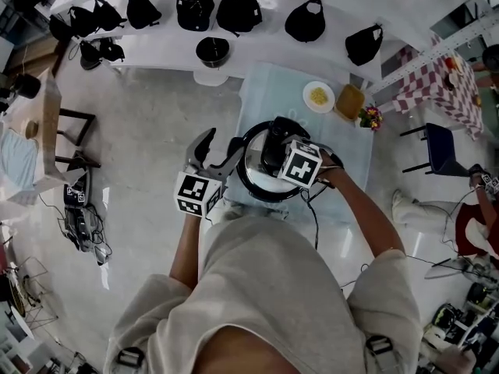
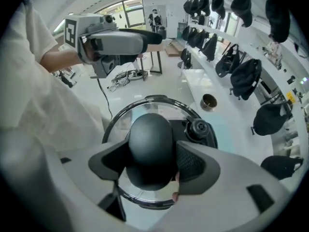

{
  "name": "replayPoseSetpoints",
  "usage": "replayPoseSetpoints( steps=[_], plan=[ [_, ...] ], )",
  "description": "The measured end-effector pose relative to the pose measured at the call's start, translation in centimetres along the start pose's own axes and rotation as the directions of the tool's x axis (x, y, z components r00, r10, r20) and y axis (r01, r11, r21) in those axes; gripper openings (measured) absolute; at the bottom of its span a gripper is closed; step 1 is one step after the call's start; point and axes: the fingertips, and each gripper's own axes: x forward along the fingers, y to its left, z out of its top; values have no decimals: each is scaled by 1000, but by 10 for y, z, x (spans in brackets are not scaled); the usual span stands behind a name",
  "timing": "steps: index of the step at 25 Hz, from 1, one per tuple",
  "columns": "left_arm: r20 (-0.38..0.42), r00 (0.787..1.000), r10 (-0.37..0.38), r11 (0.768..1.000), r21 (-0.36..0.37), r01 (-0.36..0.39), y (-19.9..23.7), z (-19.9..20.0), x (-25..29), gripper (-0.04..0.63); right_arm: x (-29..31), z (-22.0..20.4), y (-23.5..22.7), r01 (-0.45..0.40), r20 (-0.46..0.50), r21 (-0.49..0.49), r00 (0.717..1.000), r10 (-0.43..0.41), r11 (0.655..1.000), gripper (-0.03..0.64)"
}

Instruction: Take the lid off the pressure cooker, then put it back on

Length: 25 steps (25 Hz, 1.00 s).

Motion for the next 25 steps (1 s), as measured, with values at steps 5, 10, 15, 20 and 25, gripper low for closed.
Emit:
replayPoseSetpoints(
  steps=[5, 10, 15, 20, 25],
  plan=[
    [7, 999, -34, 999, 18, 34, -16, 4, 9, 324, -24, -7, 3, 38, 46, 37, 998, -40, 999, 301],
    [-4, 997, -75, 997, 36, 75, -42, 8, 23, 324, -43, -20, -1, 91, 133, 108, 985, -106, 990, 278],
    [-24, 994, -104, 992, 69, 106, -68, 12, 34, 324, -73, -40, -11, 140, 288, 290, 931, -226, 947, 249],
    [-30, 992, -119, 987, 103, 122, -85, 21, 43, 324, -113, -74, -32, 194, 392, 515, 813, -430, 835, 221],
    [-25, 991, -131, 986, 103, 133, -98, 30, 53, 317, -160, -119, -43, 264, 417, 672, 638, -648, 692, 197]
  ],
)
